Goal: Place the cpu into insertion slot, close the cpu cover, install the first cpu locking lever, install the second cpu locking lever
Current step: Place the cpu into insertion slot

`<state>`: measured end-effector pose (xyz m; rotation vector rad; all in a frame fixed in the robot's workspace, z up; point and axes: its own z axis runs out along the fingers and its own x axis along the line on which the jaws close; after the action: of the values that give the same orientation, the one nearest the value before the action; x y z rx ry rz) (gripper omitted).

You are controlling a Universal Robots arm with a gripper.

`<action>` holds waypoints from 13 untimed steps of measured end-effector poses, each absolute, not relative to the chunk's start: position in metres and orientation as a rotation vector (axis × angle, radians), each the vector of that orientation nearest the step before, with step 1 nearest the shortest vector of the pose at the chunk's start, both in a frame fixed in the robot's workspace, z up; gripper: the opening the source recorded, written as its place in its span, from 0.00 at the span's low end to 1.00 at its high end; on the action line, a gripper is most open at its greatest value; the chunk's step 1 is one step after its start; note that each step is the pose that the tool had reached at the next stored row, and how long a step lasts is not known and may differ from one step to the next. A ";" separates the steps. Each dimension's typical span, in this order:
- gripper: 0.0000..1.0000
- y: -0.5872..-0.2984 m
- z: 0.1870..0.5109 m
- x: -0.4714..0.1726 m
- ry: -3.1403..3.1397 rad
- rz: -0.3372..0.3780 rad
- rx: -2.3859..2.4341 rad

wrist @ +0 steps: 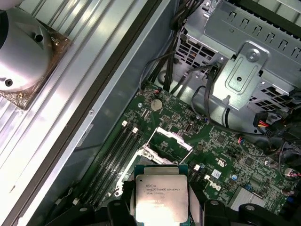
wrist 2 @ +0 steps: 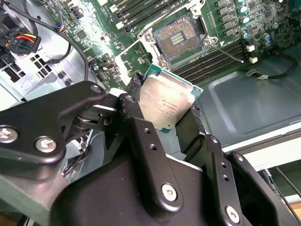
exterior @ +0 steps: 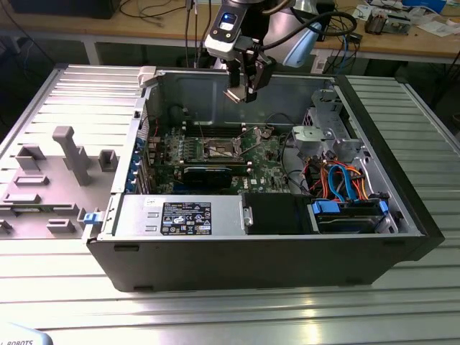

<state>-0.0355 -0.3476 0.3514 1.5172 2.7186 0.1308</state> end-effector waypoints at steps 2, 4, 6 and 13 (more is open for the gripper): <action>0.54 -0.348 0.351 -0.036 2.719 0.131 1.517; 0.54 -0.348 0.351 -0.036 2.718 0.131 1.519; 0.54 -0.348 0.351 -0.036 2.705 0.130 1.540; 0.54 -0.348 0.351 -0.036 2.615 0.127 1.679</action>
<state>-0.0355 -0.3476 0.3512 1.6794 2.6153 0.1273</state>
